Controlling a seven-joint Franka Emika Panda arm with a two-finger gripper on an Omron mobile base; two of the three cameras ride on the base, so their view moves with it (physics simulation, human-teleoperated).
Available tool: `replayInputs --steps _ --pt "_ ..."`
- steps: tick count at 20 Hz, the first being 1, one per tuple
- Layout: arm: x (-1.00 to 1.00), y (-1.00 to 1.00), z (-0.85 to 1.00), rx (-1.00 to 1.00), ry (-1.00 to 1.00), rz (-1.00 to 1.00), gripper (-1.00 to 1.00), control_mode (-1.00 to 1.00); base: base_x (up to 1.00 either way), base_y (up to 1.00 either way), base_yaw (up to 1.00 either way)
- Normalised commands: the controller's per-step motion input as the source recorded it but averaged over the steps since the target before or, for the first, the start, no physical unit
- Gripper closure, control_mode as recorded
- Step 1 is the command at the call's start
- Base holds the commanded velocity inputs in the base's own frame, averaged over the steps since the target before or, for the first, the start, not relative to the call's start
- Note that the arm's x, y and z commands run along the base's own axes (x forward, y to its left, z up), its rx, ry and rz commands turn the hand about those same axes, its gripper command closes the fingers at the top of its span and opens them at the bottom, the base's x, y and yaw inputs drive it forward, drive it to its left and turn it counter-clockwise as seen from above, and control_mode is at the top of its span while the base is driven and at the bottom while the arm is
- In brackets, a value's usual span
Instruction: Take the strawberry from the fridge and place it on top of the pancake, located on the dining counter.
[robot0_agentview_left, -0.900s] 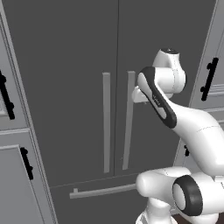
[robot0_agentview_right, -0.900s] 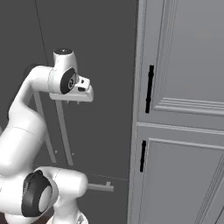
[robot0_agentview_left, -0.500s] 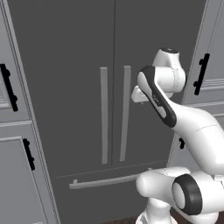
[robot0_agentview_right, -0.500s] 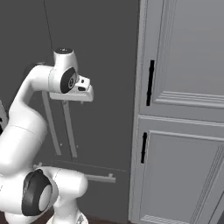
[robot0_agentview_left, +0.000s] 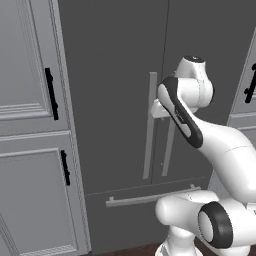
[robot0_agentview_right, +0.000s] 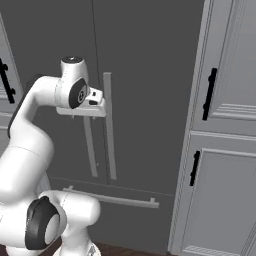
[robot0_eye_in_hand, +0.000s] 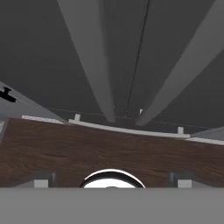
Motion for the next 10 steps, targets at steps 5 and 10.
replayInputs --steps 5,10 --pt "0.0 0.0 0.0 0.0 0.0 0.0 -1.0 1.0 -0.04 0.02 0.0" --pt "0.0 0.0 0.0 0.0 0.0 0.0 -1.0 1.0 -0.55 -0.11 -0.07"
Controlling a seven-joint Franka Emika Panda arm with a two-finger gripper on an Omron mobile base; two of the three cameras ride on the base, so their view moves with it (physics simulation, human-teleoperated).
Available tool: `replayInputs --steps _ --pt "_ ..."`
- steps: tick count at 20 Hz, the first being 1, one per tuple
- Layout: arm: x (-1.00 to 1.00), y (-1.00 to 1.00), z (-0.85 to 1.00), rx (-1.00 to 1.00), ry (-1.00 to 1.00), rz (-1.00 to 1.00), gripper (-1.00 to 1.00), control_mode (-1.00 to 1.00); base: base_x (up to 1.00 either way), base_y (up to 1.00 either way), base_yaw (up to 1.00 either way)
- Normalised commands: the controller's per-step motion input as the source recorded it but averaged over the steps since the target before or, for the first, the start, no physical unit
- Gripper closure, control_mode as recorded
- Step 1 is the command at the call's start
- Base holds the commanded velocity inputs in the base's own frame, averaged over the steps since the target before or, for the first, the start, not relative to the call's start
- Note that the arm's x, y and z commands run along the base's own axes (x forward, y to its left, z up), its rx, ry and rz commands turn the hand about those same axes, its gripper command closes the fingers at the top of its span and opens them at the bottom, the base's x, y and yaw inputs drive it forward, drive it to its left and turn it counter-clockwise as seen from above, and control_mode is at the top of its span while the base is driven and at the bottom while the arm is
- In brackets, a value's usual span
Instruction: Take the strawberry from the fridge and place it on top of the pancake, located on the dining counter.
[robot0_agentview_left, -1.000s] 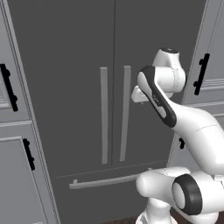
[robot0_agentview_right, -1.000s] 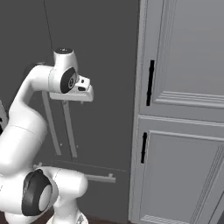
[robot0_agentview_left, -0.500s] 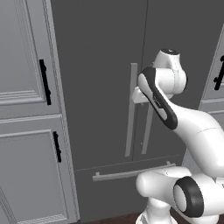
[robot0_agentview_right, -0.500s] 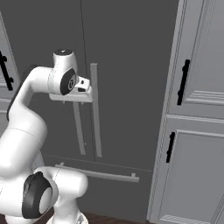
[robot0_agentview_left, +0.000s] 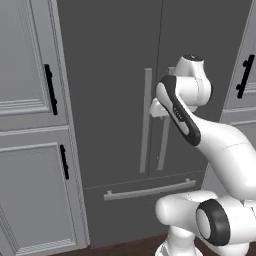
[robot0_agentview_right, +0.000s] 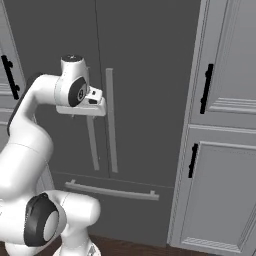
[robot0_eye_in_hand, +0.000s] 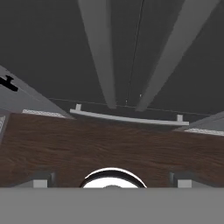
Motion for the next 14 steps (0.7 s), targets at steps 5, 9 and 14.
replayInputs --steps 5,9,14 --pt "0.0 0.0 0.0 0.0 0.0 0.0 -1.0 1.0 -0.66 -0.24 -0.09" --pt "0.0 0.0 0.0 0.0 0.0 0.0 -1.0 1.0 -0.34 -0.16 -0.04" --pt "0.05 0.0 0.0 0.0 -0.01 0.0 -1.0 -1.0 -0.04 -0.01 0.0"
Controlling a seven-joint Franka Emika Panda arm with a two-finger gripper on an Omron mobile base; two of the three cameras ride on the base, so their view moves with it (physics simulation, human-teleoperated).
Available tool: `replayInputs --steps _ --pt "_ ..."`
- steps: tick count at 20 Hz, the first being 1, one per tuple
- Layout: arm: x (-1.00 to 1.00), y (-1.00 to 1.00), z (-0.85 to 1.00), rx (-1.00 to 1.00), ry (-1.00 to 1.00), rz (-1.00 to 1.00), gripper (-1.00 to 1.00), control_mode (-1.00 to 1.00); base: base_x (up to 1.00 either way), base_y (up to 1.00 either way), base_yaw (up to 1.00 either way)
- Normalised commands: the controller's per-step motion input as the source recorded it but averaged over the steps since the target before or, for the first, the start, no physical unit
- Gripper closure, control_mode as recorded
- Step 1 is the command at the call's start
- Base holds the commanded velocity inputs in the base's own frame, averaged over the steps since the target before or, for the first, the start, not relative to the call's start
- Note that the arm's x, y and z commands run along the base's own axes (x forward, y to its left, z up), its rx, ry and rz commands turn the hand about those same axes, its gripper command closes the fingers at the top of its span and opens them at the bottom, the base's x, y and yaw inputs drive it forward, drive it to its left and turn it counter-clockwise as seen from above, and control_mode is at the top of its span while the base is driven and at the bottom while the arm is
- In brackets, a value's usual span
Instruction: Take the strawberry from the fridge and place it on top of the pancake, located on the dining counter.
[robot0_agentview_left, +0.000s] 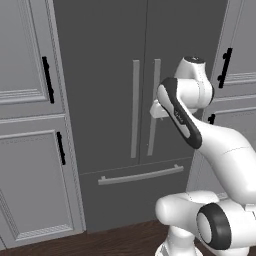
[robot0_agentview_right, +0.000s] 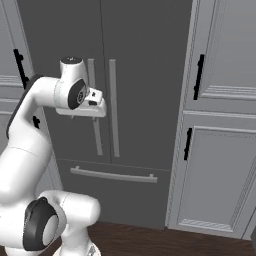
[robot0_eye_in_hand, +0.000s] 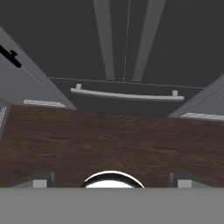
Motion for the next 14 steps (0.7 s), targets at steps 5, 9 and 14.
replayInputs --steps 5,9,14 --pt "0.65 -0.1 -0.12 0.0 -0.22 0.02 -1.0 -1.0 0.0 0.0 0.0" --pt "0.78 -0.15 -0.01 0.0 -0.33 0.04 -1.0 -1.0 0.0 0.0 0.0" --pt "0.98 -0.48 -0.08 0.0 -0.12 0.04 -1.0 -1.0 0.0 0.0 0.0"
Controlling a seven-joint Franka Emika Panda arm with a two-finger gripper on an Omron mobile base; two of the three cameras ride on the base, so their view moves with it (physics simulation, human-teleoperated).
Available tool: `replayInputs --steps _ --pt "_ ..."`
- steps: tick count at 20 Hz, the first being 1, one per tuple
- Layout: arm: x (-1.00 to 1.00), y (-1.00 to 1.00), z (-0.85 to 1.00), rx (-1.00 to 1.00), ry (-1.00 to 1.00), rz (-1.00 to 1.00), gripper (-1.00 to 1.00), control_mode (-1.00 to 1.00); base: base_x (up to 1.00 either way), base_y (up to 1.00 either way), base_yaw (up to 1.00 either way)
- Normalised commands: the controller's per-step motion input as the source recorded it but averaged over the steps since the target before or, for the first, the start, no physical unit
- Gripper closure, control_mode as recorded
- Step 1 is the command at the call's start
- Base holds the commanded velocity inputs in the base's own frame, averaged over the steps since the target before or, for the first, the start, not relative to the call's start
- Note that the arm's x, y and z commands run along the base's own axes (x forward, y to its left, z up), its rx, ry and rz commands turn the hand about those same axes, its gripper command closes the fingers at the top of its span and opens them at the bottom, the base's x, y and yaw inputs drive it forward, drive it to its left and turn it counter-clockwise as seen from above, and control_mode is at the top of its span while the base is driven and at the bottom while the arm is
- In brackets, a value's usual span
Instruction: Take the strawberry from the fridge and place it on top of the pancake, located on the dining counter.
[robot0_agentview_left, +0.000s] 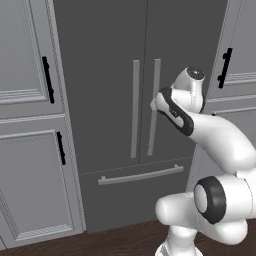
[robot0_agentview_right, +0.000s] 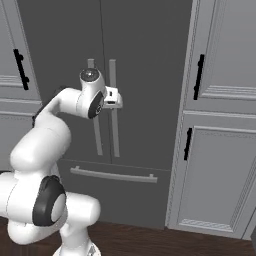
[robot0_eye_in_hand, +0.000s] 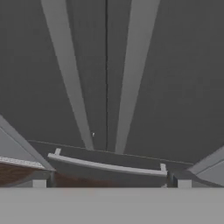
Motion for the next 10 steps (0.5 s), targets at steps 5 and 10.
replayInputs --steps 5,10 --pt "0.89 -0.38 -0.27 0.01 0.0 0.01 -1.0 -1.0 0.0 0.0 0.0" --pt "0.33 0.07 -0.04 0.0 -0.07 -0.01 -1.0 -1.0 0.0 0.0 0.0"
